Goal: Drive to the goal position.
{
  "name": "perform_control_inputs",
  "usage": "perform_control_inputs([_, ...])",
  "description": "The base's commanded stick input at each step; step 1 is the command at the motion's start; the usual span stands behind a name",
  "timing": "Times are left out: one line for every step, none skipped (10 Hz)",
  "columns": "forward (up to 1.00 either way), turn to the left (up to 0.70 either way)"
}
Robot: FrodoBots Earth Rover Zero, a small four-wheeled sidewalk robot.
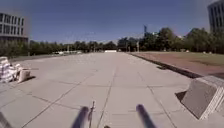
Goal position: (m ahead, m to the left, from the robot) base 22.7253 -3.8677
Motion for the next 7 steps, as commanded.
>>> perform_control_inputs([0.7,-0.27])
perform_control_inputs([0.7,-0.17])
perform_control_inputs([0.7,-0.07])
perform_control_inputs([0.7,0.0])
perform_control_inputs([0.7,-0.17])
perform_control_inputs([0.7,-0.35])
perform_control_inputs([0.7,-0.35])
